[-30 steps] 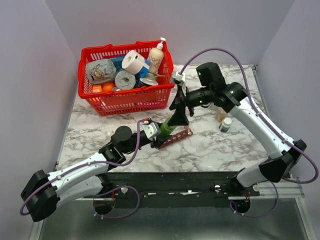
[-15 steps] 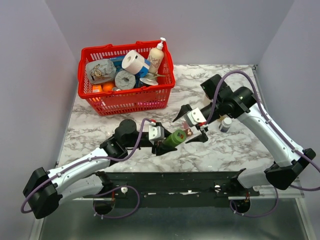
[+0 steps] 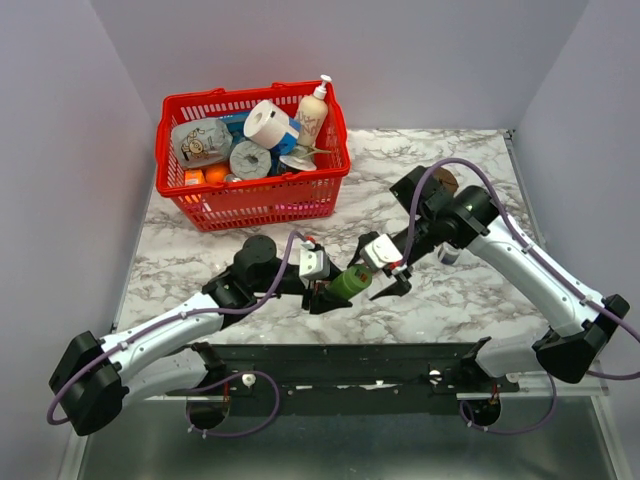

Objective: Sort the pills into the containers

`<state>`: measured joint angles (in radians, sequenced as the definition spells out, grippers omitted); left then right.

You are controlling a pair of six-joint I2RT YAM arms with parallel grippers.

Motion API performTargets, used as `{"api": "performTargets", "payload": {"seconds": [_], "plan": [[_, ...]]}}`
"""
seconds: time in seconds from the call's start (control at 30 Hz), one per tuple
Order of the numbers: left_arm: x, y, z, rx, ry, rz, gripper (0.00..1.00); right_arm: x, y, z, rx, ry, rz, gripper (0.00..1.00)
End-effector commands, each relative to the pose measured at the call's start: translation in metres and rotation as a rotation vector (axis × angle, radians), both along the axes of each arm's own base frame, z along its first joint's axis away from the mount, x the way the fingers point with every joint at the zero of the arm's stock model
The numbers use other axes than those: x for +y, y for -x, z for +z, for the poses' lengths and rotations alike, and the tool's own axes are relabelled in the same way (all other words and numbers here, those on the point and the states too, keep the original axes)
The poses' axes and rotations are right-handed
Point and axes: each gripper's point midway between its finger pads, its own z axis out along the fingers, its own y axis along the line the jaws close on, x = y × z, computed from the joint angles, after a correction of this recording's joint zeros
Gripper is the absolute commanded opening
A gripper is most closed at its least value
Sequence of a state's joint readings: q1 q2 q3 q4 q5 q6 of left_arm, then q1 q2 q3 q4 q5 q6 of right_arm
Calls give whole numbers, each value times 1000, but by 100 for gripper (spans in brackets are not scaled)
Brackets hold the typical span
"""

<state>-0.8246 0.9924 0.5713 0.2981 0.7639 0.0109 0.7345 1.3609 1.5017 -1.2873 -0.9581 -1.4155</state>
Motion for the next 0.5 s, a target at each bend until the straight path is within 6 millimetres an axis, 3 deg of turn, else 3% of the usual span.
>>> {"api": "performTargets", "payload": {"seconds": [0.0, 0.13, 0.2, 0.27, 0.3, 0.4, 0.47], "plan": [[-2, -6, 23, -26, 62, 19, 0, 5, 4, -1, 49, 10, -42, 74], [2, -20, 34, -52, 107, 124, 0, 11, -1, -5, 107, 25, -120, 66], [6, -32, 43, -68, 135, 206, 0, 13, -8, -9, 148, 46, -194, 57], [9, -40, 54, -84, 174, 268, 0, 19, -16, -10, 219, 69, -297, 55], [12, -49, 60, -101, 193, 330, 0, 20, -21, -12, 238, 82, -334, 44], [15, -61, 77, -147, 253, 421, 0, 24, -34, -20, 320, 131, -473, 40], [22, -80, 88, -173, 288, 543, 0, 28, -42, -25, 374, 148, -566, 39]]}}
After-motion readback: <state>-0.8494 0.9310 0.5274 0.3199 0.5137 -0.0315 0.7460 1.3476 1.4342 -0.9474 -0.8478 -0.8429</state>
